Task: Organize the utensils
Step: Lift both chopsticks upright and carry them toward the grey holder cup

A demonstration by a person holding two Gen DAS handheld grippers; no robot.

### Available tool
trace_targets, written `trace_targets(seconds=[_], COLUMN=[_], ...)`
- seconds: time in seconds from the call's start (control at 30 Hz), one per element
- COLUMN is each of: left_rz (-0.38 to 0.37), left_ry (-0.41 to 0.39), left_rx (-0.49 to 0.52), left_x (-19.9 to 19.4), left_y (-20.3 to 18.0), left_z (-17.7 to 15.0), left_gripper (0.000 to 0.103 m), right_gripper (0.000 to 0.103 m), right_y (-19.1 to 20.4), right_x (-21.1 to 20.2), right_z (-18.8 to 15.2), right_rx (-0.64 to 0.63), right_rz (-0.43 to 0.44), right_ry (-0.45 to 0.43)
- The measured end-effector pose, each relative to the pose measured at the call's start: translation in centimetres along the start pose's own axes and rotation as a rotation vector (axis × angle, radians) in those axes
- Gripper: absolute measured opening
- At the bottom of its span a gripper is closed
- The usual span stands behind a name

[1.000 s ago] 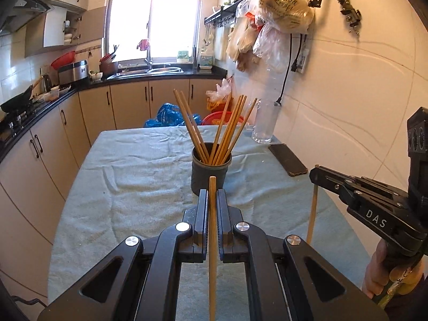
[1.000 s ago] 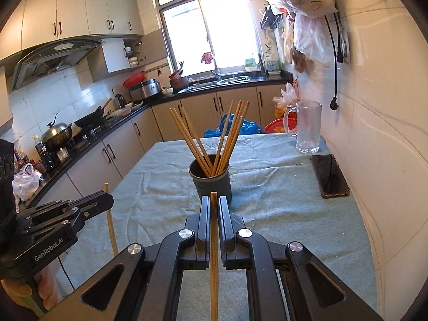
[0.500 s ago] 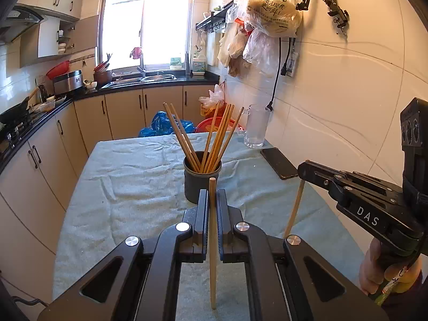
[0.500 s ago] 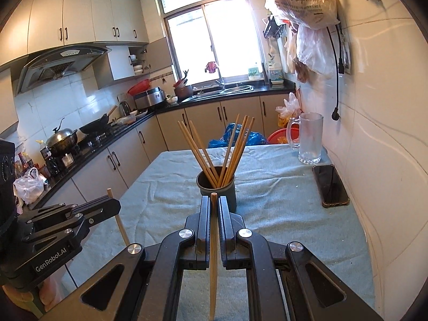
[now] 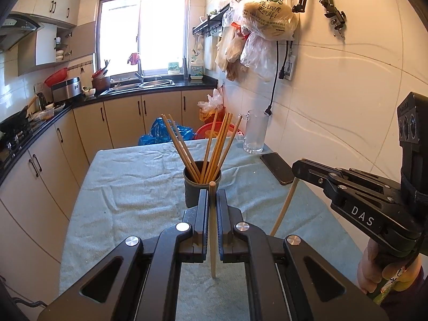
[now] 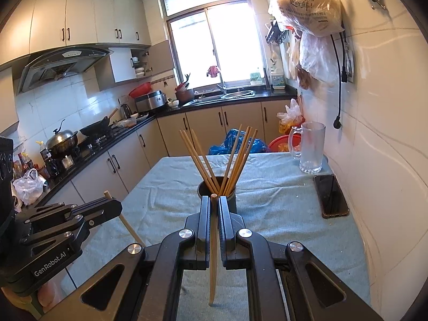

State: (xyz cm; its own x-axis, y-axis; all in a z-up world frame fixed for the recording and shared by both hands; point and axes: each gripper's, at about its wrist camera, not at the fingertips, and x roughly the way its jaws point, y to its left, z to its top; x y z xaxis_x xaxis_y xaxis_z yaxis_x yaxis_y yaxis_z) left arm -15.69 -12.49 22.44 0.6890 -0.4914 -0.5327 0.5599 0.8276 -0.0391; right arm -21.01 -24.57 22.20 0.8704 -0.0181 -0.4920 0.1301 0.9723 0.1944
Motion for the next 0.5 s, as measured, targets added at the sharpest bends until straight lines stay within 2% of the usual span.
trace_targets(seconds=[0.5], left_rz=[0.014], left_ry=[0.022], left_rx=[0.014], left_x=[0.9], left_y=[1.3], left_z=[1.3], left_gripper=[0.005], right_gripper=[0.006], right_y=[0.9], right_x=[0.7], right_z=[1.4], right_rx=[-0.047], right_rz=[-0.002], right_ry=[0.003])
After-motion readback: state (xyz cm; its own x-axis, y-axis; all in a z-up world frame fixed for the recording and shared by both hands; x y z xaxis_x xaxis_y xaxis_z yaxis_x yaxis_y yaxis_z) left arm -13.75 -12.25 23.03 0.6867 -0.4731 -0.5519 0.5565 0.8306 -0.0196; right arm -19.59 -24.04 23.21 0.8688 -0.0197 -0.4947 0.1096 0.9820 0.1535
